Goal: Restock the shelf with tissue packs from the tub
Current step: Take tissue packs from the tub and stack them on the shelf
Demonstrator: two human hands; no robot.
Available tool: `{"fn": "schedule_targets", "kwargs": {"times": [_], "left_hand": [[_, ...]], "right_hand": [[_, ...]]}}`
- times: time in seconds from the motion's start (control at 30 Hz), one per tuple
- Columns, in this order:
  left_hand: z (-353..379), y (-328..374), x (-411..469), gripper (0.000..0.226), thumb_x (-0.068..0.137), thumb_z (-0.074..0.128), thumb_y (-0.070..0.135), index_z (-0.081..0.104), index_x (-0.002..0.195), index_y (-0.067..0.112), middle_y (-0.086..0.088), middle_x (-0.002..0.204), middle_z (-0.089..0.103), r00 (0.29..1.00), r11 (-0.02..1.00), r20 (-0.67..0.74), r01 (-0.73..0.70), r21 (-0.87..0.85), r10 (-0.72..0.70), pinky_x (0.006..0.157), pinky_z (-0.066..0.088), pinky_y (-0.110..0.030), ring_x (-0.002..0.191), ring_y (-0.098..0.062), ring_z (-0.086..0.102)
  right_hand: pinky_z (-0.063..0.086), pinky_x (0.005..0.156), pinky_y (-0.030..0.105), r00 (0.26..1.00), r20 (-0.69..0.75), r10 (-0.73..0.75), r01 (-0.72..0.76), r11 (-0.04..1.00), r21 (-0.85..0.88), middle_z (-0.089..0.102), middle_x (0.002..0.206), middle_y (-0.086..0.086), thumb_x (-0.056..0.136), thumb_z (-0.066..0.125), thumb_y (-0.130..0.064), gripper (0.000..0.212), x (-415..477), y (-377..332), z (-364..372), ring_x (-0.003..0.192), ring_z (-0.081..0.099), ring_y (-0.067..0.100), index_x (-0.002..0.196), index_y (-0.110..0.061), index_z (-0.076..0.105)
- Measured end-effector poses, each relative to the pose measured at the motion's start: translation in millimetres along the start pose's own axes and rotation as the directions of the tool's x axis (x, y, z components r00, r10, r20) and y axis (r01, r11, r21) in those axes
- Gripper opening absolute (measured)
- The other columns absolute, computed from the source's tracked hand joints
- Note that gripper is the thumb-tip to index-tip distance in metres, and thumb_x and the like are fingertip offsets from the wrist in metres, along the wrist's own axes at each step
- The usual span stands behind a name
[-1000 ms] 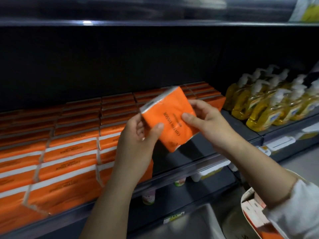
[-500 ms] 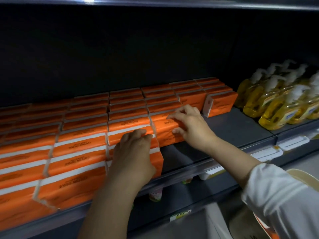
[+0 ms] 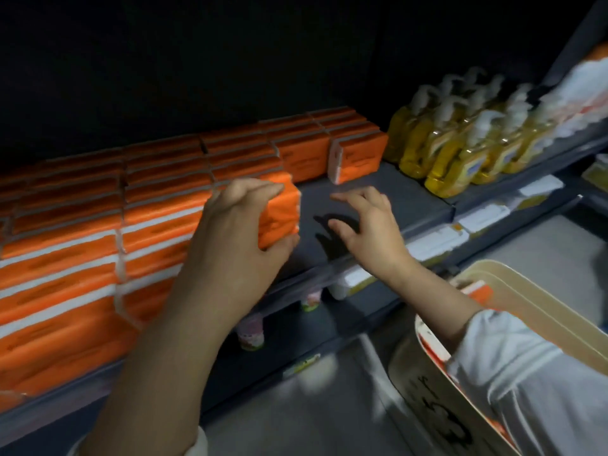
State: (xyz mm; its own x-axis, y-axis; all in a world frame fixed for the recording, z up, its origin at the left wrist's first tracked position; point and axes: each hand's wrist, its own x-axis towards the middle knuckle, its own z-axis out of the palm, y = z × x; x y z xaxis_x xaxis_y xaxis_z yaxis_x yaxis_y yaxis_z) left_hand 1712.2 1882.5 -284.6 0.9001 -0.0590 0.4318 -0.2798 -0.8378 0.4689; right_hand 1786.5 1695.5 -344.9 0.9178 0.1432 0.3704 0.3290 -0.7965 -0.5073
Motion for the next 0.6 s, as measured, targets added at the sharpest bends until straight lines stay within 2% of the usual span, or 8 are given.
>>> {"fn": "schedule_targets", "kwargs": {"times": [0.07, 0.13, 0.23, 0.3, 0.4, 0.6], "left_hand": [[22, 14, -1, 0.048, 0.079, 0.071, 0.025, 0.057, 0.125, 0.021, 0.005, 0.123, 0.051, 0.996, 0.998, 0.056, -0.062, -0.019, 0.063, 0.093, 0.021, -0.013, 0.118, -0.016, 0.044], [50, 25, -7, 0.042, 0.079, 0.071, 0.021, 0.062, 0.120, 0.018, 0.000, 0.117, 0.056, 0.976, 0.992, 0.179, -0.120, -0.046, 0.126, 0.091, 0.028, -0.019, 0.111, -0.021, 0.049], [91, 43, -21, 0.035, 0.076, 0.070, 0.018, 0.067, 0.111, 0.015, -0.003, 0.105, 0.060, 0.895, 0.971, 0.378, -0.233, -0.061, 0.238, 0.087, 0.042, -0.032, 0.099, -0.027, 0.056], [112, 59, -30, 0.037, 0.080, 0.069, 0.020, 0.064, 0.116, 0.019, 0.001, 0.112, 0.058, 0.826, 0.960, 0.495, -0.270, -0.075, 0.271, 0.093, 0.041, -0.031, 0.106, -0.023, 0.052], [141, 76, -38, 0.041, 0.089, 0.058, 0.031, 0.052, 0.129, 0.026, 0.008, 0.124, 0.048, 0.728, 0.947, 0.620, -0.308, -0.085, 0.293, 0.100, 0.033, -0.024, 0.119, -0.012, 0.041], [189, 104, -40, 0.045, 0.092, 0.054, 0.034, 0.047, 0.135, 0.026, 0.006, 0.126, 0.046, 0.649, 0.947, 0.709, -0.311, -0.083, 0.276, 0.099, 0.035, -0.023, 0.119, -0.010, 0.040]], "right_hand": [[0.029, 0.089, 0.019, 0.997, 0.010, 0.075, -0.075, 0.997, -0.026, 0.053, 0.113, 0.010, 0.084, 0.066, -0.016, 0.039, -26, 33, -15, 0.109, 0.046, 0.027, 0.122, -0.015, 0.060], [0.033, 0.089, 0.023, 0.988, 0.039, 0.152, -0.150, 0.988, -0.049, 0.055, 0.107, 0.013, 0.082, 0.067, -0.012, 0.035, -54, 66, -29, 0.105, 0.051, 0.029, 0.116, -0.011, 0.063], [0.035, 0.085, 0.024, 0.949, 0.087, 0.304, -0.298, 0.952, -0.077, 0.058, 0.101, 0.013, 0.080, 0.066, -0.007, 0.027, -95, 114, -51, 0.100, 0.054, 0.029, 0.107, -0.009, 0.067], [0.033, 0.085, 0.021, 0.909, 0.089, 0.408, -0.400, 0.911, -0.099, 0.059, 0.104, 0.012, 0.081, 0.065, -0.007, 0.025, -120, 143, -61, 0.102, 0.054, 0.027, 0.105, -0.010, 0.067], [0.035, 0.092, 0.026, 0.824, 0.106, 0.557, -0.546, 0.830, -0.112, 0.057, 0.115, 0.015, 0.084, 0.064, -0.010, 0.029, -144, 177, -69, 0.108, 0.054, 0.029, 0.113, -0.009, 0.065], [0.038, 0.093, 0.029, 0.703, 0.189, 0.685, -0.669, 0.728, -0.149, 0.060, 0.123, 0.013, 0.083, 0.066, -0.016, 0.037, -169, 243, -65, 0.114, 0.055, 0.028, 0.119, -0.008, 0.061]]}}
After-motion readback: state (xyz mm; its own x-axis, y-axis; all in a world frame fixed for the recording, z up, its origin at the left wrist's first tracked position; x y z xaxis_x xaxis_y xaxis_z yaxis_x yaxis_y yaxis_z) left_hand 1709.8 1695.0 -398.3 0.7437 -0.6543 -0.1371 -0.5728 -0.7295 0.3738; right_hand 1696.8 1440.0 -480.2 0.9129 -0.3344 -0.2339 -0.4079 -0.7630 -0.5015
